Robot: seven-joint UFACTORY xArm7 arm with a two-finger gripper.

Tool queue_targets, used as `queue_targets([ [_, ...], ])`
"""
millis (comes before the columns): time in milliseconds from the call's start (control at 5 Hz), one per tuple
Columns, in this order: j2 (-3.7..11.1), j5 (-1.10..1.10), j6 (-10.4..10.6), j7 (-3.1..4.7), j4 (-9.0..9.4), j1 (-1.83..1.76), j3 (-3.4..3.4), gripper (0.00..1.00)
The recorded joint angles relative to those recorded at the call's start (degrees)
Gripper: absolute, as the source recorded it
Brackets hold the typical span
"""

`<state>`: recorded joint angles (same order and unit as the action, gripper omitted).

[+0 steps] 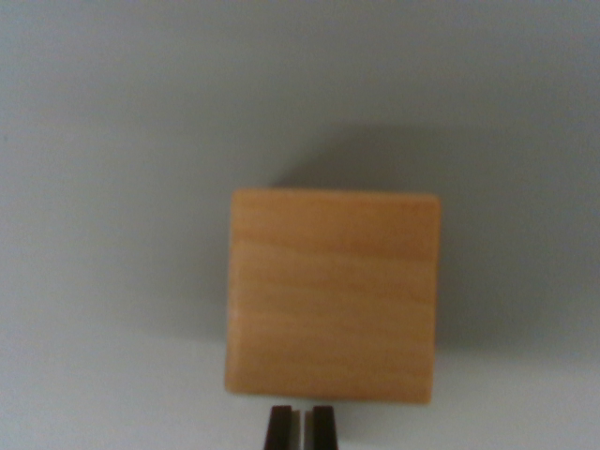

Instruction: Push wooden cube

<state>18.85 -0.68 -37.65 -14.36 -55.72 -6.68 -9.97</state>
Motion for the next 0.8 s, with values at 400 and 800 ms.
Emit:
queue_targets([
  [400,1.54,-0.2,-0.93,0.17,-2.45,0.02,0.21,1.0],
  [800,3.18,-0.4,-1.92,0.35,-5.07,0.03,0.43,1.0],
])
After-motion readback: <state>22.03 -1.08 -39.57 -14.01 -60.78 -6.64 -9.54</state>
